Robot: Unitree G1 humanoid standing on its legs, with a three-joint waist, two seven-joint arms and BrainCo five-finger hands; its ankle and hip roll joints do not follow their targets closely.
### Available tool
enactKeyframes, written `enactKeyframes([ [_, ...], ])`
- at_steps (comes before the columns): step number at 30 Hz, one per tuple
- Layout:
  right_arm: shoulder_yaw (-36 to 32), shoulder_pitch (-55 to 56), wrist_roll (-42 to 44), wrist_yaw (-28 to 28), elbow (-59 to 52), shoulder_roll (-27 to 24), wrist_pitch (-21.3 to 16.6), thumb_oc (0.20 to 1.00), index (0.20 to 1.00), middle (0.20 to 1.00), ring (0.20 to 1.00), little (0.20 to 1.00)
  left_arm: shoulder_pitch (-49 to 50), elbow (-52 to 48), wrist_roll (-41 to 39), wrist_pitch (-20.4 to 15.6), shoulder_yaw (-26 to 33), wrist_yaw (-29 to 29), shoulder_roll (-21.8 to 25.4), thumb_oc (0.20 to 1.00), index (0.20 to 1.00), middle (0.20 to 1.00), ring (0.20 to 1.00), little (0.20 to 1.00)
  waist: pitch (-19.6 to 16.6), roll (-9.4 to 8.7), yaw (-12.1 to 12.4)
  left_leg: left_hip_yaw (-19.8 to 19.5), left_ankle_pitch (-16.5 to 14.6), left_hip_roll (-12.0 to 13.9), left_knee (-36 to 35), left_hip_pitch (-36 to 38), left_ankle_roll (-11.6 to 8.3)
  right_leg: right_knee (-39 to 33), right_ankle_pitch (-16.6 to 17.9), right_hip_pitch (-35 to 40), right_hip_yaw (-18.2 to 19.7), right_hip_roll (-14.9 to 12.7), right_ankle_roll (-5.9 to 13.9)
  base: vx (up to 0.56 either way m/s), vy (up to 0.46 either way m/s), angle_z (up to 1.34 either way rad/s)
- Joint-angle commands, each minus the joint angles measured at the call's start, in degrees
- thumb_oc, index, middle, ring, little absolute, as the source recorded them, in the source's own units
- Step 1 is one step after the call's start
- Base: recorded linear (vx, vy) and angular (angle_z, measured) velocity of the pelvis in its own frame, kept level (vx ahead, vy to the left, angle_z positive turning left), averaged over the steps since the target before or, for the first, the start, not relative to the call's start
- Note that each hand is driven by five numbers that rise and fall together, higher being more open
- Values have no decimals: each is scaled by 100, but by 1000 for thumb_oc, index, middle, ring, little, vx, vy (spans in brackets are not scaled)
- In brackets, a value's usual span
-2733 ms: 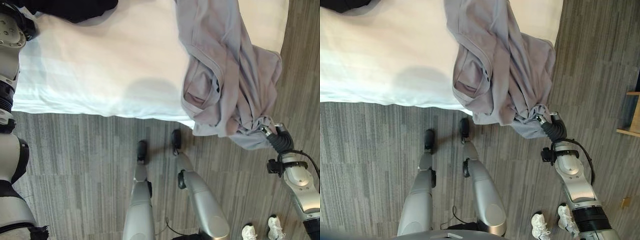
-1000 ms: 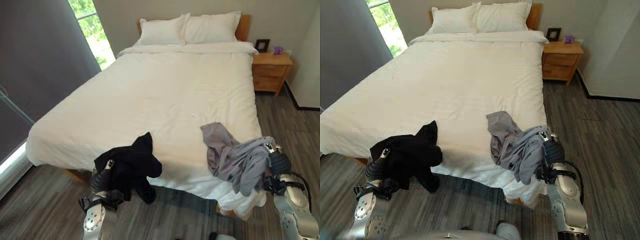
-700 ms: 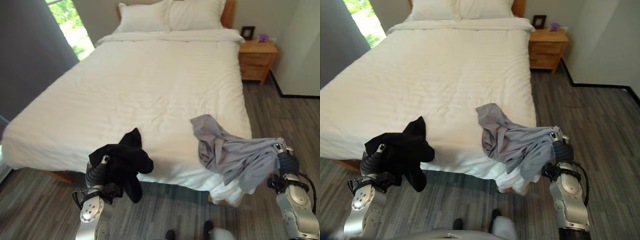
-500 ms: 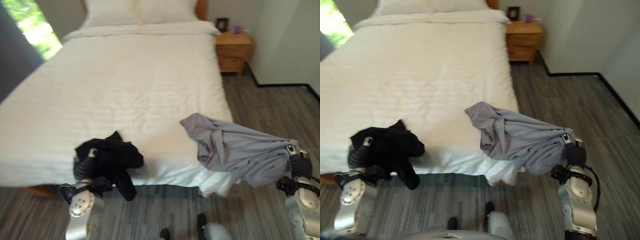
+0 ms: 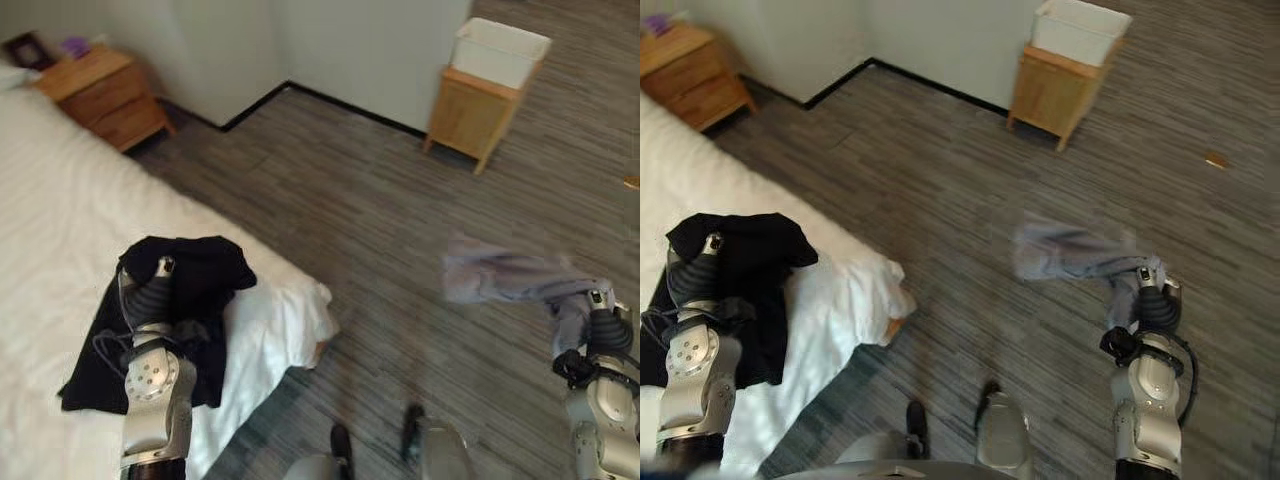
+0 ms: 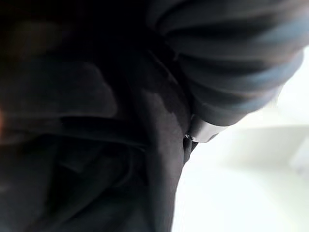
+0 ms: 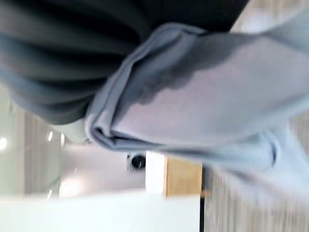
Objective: Pick up bed clothes into laundry basket.
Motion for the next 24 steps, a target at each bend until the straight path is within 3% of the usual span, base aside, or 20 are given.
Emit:
enactKeyframes([
  [1, -69, -331, -100, -27, -394, -283, -425, 200, 200, 200, 200, 200, 200, -616, 190, -450, 417, -61, 402, 200, 200, 200, 200, 200, -416, -11, 202, -151, -31, 196, -411, 61, -451, -927, 248, 35, 62, 609, -219, -37, -66, -108],
  [3, -79, -284, -109, -42, -382, -281, -401, 200, 200, 200, 200, 200, 195, -640, 162, -447, 434, -62, 383, 200, 200, 200, 200, 200, -457, -74, 239, -36, 18, 206, -434, 57, -495, -1298, 324, 127, -34, 694, -252, 6, -123, -66],
  [5, -117, -162, -51, -81, -304, -301, -414, 200, 200, 200, 200, 200, 126, -597, 95, -460, 367, -51, 271, 200, 200, 200, 200, 200, -491, -127, 175, -70, 27, 263, -393, 106, -592, -1576, 273, 222, 231, 949, -334, 85, -227, -23],
  [8, -221, -113, 20, -106, -301, -365, -416, 200, 200, 200, 200, 200, -9, -566, -50, -449, 285, -78, 174, 200, 200, 200, 200, 200, -448, -203, 60, -93, -84, 422, 229, -36, -711, -1748, 192, 397, 246, 1074, -462, 80, -183, 14],
  [9, -204, -95, 118, -120, -322, -421, -435, 200, 200, 200, 200, 200, -138, -533, -189, -462, 127, -93, 91, 200, 200, 200, 200, 200, -276, -273, 159, -830, -66, 236, 987, -584, -803, -1834, 119, 572, 404, 1088, -641, 55, -138, 27],
  [10, -210, -102, 121, -119, -319, -422, -437, 200, 200, 200, 200, 200, -148, -531, -189, -465, 124, -92, 91, 200, 200, 200, 200, 200, -278, -278, 146, -842, -27, 223, 987, -616, -796, -1842, 145, 554, 387, 1078, -643, 59, -86, 27],
  [11, -209, -138, 193, -124, -265, -439, -441, 200, 200, 200, 200, 200, -165, -492, -174, -439, 80, -71, 61, 200, 200, 200, 200, 200, -275, -298, 209, -1154, -33, 12, 804, -760, -802, -1924, 156, 613, 441, 1084, -643, 82, -30, 15],
  [13, -131, -174, 144, -160, -165, -526, -419, 200, 200, 200, 200, 200, -100, -460, -241, -371, -24, -10, 11, 200, 200, 200, 200, 200, -327, -280, 316, -1437, 379, -77, 160, -1023, -829, -2117, 201, 750, 498, 1168, -587, 209, -21, -19],
  [14, -131, -174, 144, -161, -157, -533, -423, 200, 200, 200, 200, 200, -97, -459, -247, -372, -27, -12, 9, 200, 200, 200, 200, 200, -340, -280, 313, -1440, 409, -83, 107, -1007, -828, -2125, 205, 746, 495, 1163, -586, 170, -6, -11],
  [15, -46, -216, 117, -157, -154, -606, -426, 200, 200, 200, 200, 200, -92, -452, -216, -342, -90, -47, 33, 200, 200, 200, 200, 200, -328, -284, 355, -1629, 394, -269, 279, -1079, -798, -2064, 182, 723, 573, 1178, -608, 76, 16, 0],
  [19, 137, -298, 84, 62, -210, -581, -343, 200, 200, 200, 200, 200, 89, -498, -200, -296, -170, -414, 175, 200, 200, 200, 200, 200, -465, -102, 280, -1762, 390, -262, -307, -547, -628, -1935, 87, 637, 821, 1251, -630, 134, 109, -33],
  [24, 329, -382, 148, 220, -135, -499, -274, 200, 200, 200, 200, 200, 251, -528, -227, -297, 28, -404, 265, 200, 200, 200, 200, 200, -594, -60, 344, -1657, 343, -275, -682, -103, -513, -2059, 77, 730, 1075, 1203, -584, 168, 105, -35],
])
